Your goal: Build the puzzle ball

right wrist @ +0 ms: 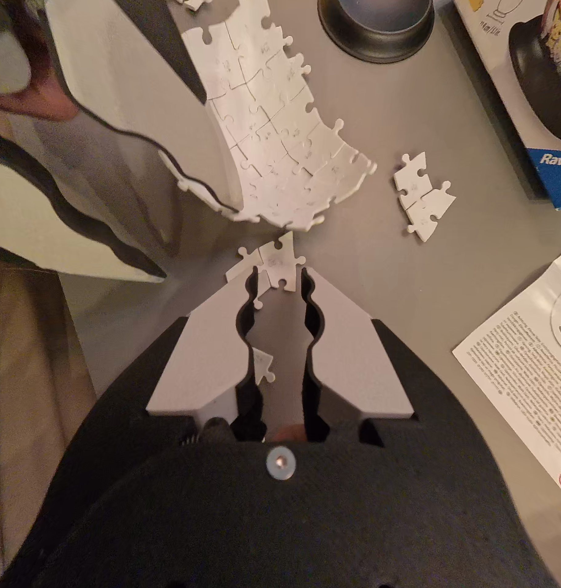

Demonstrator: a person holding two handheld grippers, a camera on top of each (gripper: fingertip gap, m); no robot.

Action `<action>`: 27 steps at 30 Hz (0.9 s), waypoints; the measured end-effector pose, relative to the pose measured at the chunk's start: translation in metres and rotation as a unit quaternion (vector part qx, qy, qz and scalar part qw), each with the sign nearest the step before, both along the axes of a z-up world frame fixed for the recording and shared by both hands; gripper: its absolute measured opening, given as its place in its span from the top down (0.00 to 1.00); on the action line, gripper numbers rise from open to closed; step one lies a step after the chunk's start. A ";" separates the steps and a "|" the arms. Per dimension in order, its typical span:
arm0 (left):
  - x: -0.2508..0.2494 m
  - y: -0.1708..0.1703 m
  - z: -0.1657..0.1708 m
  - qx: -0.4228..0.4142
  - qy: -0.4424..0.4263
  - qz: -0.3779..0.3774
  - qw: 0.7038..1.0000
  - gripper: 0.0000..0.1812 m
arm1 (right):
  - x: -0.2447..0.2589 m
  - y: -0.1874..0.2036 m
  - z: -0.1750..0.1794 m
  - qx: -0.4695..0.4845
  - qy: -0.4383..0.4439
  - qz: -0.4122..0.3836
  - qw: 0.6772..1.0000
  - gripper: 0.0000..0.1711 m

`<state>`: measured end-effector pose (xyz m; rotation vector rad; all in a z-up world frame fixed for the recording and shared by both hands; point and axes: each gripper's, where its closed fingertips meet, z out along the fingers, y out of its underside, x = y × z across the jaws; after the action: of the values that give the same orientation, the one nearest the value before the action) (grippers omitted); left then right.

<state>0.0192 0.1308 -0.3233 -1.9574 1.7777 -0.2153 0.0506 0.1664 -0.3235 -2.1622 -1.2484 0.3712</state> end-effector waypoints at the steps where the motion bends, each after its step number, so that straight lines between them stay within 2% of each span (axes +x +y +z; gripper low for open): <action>1: -0.001 -0.001 -0.006 -0.001 0.008 0.007 1.000 0.67 | 0.000 -0.001 -0.001 -0.004 0.000 0.002 1.000 0.85; 14: 0.004 -0.004 -0.012 -0.050 -0.044 0.056 0.996 0.59 | -0.001 -0.008 -0.009 -0.029 0.000 0.029 0.999 0.85; 21: 0.005 -0.001 -0.012 -0.057 -0.061 0.048 0.995 0.55 | -0.007 -0.016 -0.009 -0.039 0.001 0.052 0.998 0.87; 27: 0.004 0.001 -0.014 -0.065 -0.060 0.041 0.995 0.56 | -0.012 -0.023 -0.009 -0.047 0.006 0.069 0.997 0.87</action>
<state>0.0235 0.1323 -0.3370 -2.0567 1.6414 -0.4212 0.0390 0.1438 -0.3326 -2.1538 -1.4024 0.5094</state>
